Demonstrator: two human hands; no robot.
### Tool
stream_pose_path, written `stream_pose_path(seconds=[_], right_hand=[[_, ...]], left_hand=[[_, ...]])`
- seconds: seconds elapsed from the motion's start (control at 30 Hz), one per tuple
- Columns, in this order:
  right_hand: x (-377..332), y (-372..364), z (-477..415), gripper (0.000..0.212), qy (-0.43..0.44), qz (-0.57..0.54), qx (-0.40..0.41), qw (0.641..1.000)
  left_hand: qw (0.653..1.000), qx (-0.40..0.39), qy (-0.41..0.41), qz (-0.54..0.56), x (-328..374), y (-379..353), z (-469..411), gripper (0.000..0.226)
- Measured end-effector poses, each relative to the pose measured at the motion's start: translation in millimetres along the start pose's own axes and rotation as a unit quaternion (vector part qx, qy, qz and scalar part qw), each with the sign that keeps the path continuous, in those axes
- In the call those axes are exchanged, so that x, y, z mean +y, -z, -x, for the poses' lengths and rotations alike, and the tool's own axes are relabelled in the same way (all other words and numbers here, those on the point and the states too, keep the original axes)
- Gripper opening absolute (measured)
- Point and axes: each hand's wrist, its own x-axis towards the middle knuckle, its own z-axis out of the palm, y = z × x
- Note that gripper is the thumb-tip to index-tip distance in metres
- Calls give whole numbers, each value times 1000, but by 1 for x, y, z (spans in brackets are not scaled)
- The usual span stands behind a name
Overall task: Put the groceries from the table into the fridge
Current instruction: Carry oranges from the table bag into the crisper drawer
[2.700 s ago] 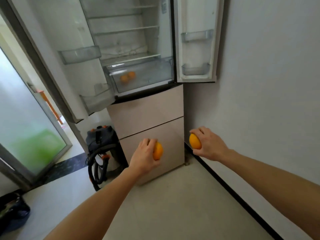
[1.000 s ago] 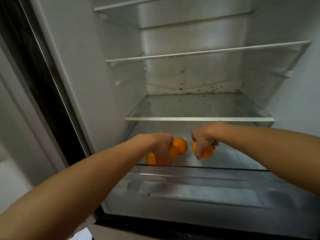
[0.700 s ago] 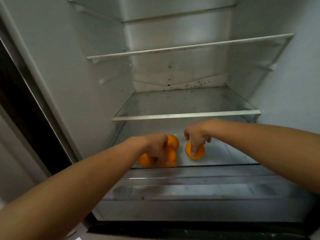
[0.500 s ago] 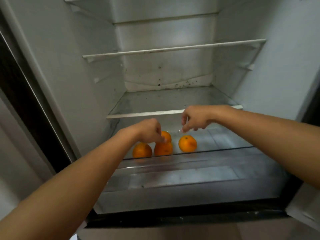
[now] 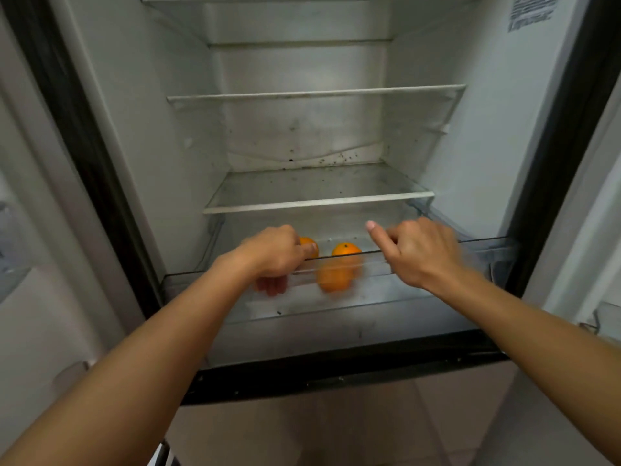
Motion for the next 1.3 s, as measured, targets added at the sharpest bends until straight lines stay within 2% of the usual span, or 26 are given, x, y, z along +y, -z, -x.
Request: stream_pose_path(seconds=[0.07, 0.17, 0.27, 0.37, 0.43, 0.5, 0.7, 0.93, 1.07, 1.2, 1.3], right_hand=[[0, -4, -9, 70, -4, -3, 31, 999], [-1, -15, -29, 69, -7, 13, 68, 998], [0, -32, -51, 64, -11, 17, 119, 993], [6, -50, -67, 56, 44, -16, 172, 984], [13, -64, -75, 51, 97, 1, 168, 981], [19, -77, -80, 52, 113, 21, 150, 982], [16, -97, -103, 68, 57, 6, 73, 996], [23, -121, -118, 73, 53, 8, 70, 996], [22, -115, -116, 74, 48, 15, 37, 998], [21, -100, -107, 59, 33, -6, -13, 999], [19, -87, -83, 47, 40, -53, 28, 997]], left_hand=[[993, 99, -15, -62, -4, 1, -8, 53], [961, 239, -29, -132, -12, -2, -22, 51], [928, 314, -52, -194, -26, -17, -27, 55], [892, 356, -75, -269, -39, -26, -35, 59], [891, 357, -77, -269, -44, -23, -50, 60], [897, 348, -84, -258, -47, -19, -65, 65], [911, 330, -84, -230, -64, -20, -107, 74], [890, 376, -87, -242, -81, -30, -133, 57], [903, 347, -81, -242, -78, -27, -129, 59], [926, 282, -57, -247, -70, -18, -117, 54], [934, 274, -63, -222, -65, -16, -93, 44]])
